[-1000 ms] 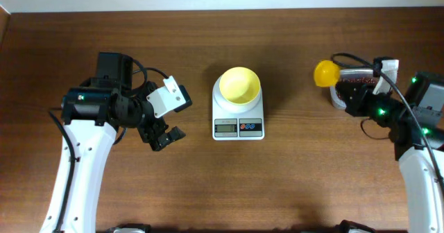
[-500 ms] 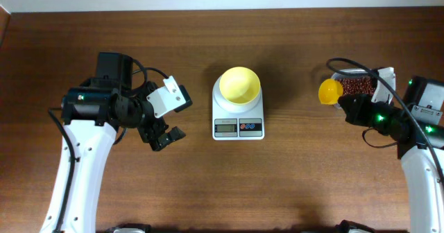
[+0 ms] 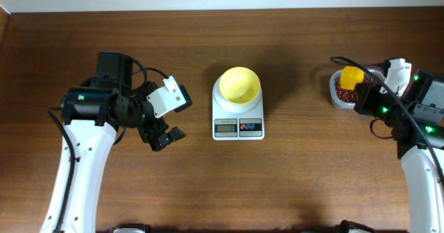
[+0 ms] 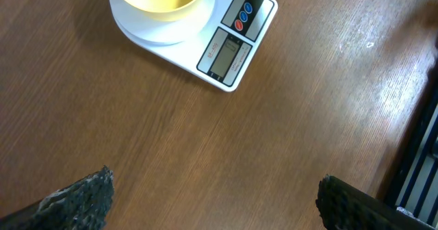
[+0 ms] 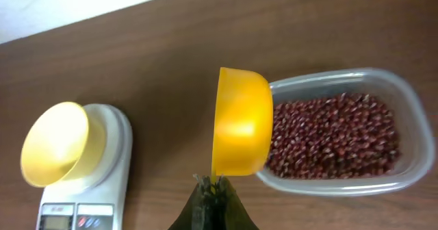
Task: Scoop item into bowl and weigh 50g on scale
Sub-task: 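Move the right gripper with the scoop over the bean tub, then lower the yellow scoop into the red beans with the right gripper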
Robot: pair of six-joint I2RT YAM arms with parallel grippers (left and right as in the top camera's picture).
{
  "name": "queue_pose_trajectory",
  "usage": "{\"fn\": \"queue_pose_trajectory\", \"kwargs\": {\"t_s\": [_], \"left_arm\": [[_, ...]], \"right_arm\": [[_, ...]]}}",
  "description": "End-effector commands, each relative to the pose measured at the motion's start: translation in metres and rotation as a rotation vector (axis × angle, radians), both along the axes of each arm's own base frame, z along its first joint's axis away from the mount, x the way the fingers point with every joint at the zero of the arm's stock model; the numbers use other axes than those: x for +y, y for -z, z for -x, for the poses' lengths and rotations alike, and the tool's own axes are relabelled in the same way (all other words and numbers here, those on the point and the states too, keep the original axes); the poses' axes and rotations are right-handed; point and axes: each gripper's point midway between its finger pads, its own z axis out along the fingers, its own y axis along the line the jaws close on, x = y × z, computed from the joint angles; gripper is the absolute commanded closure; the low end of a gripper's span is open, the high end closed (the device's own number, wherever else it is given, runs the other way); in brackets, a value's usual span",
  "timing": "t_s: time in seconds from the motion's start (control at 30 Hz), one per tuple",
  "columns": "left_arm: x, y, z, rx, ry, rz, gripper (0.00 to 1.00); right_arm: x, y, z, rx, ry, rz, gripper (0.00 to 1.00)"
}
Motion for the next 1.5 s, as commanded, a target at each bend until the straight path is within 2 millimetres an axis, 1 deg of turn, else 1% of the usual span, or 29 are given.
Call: {"fn": "queue_pose_trajectory", "kwargs": {"t_s": [0.0, 0.03, 0.07, 0.1, 0.2, 0.27, 0.37, 0.4, 0.43, 0.5, 0.53, 0.57, 0.63, 0.67, 0.83, 1.03, 1.1, 1.17, 1.23, 1.4, 1.47], "left_arm": [[-0.003, -0.010, -0.001, -0.039, 0.019, 0.015, 0.01], [-0.003, -0.010, -0.001, -0.038, 0.019, 0.015, 0.01], [-0.003, -0.010, -0.001, -0.038, 0.019, 0.015, 0.01], [-0.003, -0.010, -0.001, -0.038, 0.019, 0.015, 0.01], [-0.003, -0.010, -0.001, -0.038, 0.019, 0.015, 0.01], [-0.003, -0.010, -0.001, -0.038, 0.019, 0.015, 0.01], [-0.003, -0.010, -0.001, -0.038, 0.019, 0.015, 0.01], [-0.003, -0.010, -0.001, -0.038, 0.019, 0.015, 0.01], [-0.003, -0.010, -0.001, -0.038, 0.019, 0.015, 0.01], [-0.003, -0.010, -0.001, -0.038, 0.019, 0.015, 0.01], [-0.003, -0.010, -0.001, -0.038, 0.019, 0.015, 0.01], [-0.003, -0.010, -0.001, -0.039, 0.019, 0.015, 0.01], [-0.003, -0.010, -0.001, -0.038, 0.019, 0.015, 0.01], [-0.003, -0.010, -0.001, -0.038, 0.019, 0.015, 0.01], [-0.003, -0.010, -0.001, -0.039, 0.019, 0.015, 0.01], [-0.003, -0.010, -0.001, -0.038, 0.019, 0.015, 0.01], [-0.003, -0.010, -0.001, -0.038, 0.019, 0.015, 0.01], [-0.003, -0.010, -0.001, -0.038, 0.019, 0.015, 0.01], [-0.003, -0.010, -0.001, -0.038, 0.019, 0.015, 0.01], [-0.003, -0.010, -0.001, -0.038, 0.019, 0.015, 0.01], [-0.003, -0.010, -0.001, -0.038, 0.019, 0.015, 0.01]], "right_arm": [[-0.008, -0.009, -0.005, -0.039, -0.016, 0.088, 0.96], [-0.012, -0.007, -0.005, -0.037, -0.014, 0.122, 0.96], [-0.023, -0.006, -0.006, -0.025, 0.031, 0.161, 0.96], [-0.027, -0.005, -0.006, -0.023, 0.046, 0.182, 0.96], [-0.029, -0.006, -0.007, -0.043, -0.039, 0.304, 0.96], [-0.030, 0.000, -0.008, -0.036, -0.081, 0.347, 0.96], [-0.032, 0.018, -0.015, 0.004, -0.104, 0.349, 0.96], [-0.033, 0.027, -0.018, 0.019, -0.117, 0.354, 0.96], [-0.037, 0.040, -0.023, 0.043, -0.138, 0.378, 0.96], [-0.051, 0.053, -0.028, 0.085, -0.092, 0.423, 0.96], [-0.061, 0.055, -0.027, 0.107, -0.055, 0.460, 0.96], [-0.068, 0.051, -0.027, 0.108, -0.024, 0.493, 0.96], [-0.069, 0.044, -0.028, 0.087, -0.017, 0.501, 0.96], [-0.069, 0.043, -0.027, 0.086, -0.016, 0.502, 0.96], [-0.083, 0.046, -0.024, 0.125, 0.039, 0.555, 0.96], [-0.083, 0.048, -0.023, 0.133, 0.037, 0.552, 0.96], [-0.083, 0.055, -0.024, 0.149, 0.032, 0.547, 0.96], [-0.084, 0.068, -0.025, 0.185, 0.026, 0.541, 0.96], [-0.091, 0.077, -0.023, 0.221, 0.043, 0.560, 0.96], [-0.092, 0.084, -0.024, 0.235, 0.043, 0.561, 0.96], [-0.092, 0.092, -0.024, 0.254, 0.037, 0.555, 0.96]]}}
